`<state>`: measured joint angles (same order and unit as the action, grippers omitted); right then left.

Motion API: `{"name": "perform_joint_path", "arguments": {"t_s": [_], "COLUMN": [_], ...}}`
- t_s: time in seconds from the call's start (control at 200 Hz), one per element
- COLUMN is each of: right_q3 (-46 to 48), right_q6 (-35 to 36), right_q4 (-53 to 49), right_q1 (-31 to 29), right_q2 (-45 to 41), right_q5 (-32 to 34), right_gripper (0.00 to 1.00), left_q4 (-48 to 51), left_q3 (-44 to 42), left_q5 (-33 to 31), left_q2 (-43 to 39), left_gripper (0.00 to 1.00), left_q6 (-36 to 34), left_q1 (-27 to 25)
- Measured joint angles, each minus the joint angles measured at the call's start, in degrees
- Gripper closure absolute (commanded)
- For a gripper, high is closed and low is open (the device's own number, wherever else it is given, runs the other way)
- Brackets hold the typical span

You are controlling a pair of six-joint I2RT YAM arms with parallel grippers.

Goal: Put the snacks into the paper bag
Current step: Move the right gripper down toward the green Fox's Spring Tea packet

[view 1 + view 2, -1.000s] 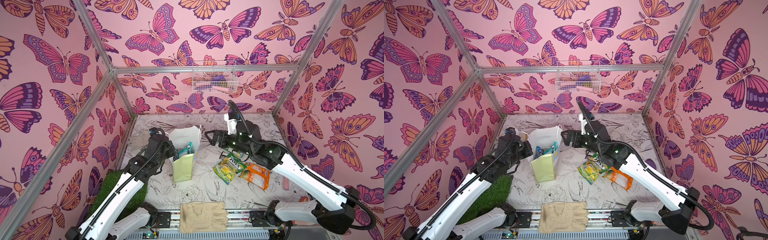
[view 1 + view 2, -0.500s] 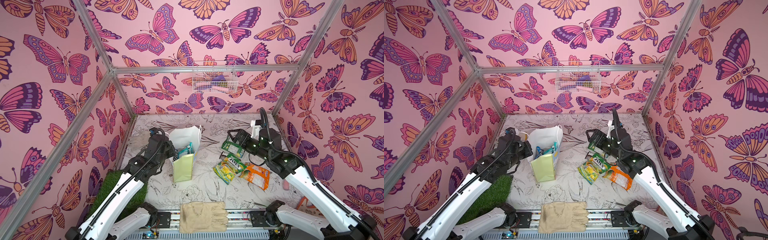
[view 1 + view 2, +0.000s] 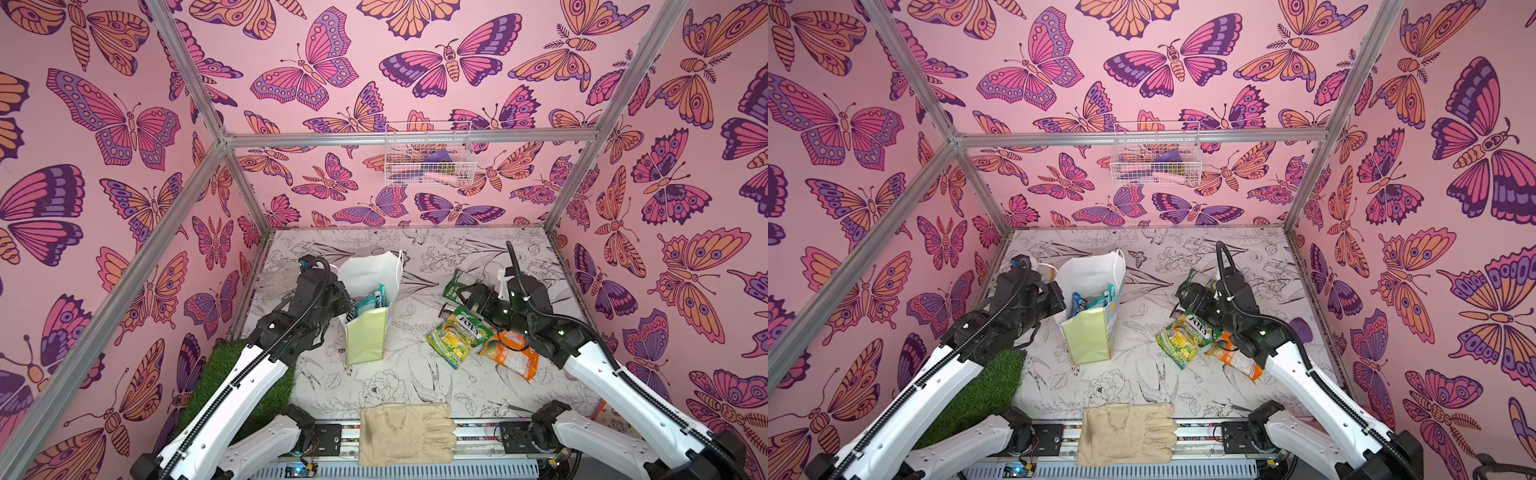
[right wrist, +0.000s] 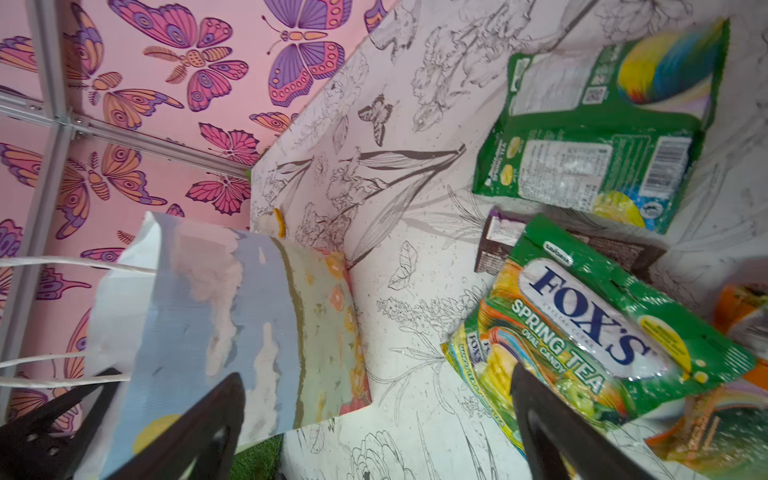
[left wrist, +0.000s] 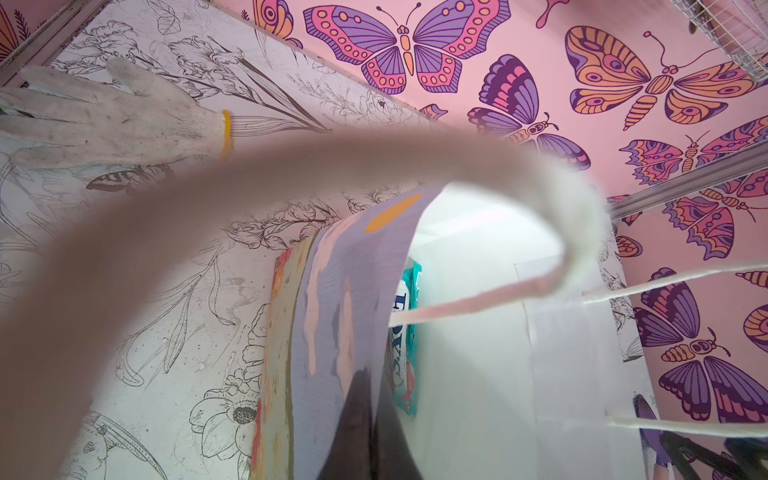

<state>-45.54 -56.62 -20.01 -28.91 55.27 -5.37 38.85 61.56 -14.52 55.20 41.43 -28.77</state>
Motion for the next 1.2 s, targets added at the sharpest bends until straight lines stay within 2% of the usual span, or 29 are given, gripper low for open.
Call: {"name": "perform_joint_path", "arguments": {"t_s": [0.325,0.711,1.202], "right_q3": [8.1,13.2,18.6], "right_q6": [-2.8,-5.6,-9.6], "right_q4": [-0.6,2.1,4.4], "right_q1": [0.0,0.0,0.0], "right_q2": [-0.6,-0.3,0.3], "right_q5": [-0.2,-2.0,-2.4], "right_gripper": [0.01,0.08,0.1], "left_q4": [0.0,0.0,0.0], "left_q3": [0.0,0.0,-0.2], "left_q5": [0.0,0.0,0.0], "left_q2": [0.0,0.0,0.0], "left_gripper": [1.0,1.0,1.0], "left_q6": [0.0,0.0,0.0], "left_q1": [0.0,0.0,0.0]}}
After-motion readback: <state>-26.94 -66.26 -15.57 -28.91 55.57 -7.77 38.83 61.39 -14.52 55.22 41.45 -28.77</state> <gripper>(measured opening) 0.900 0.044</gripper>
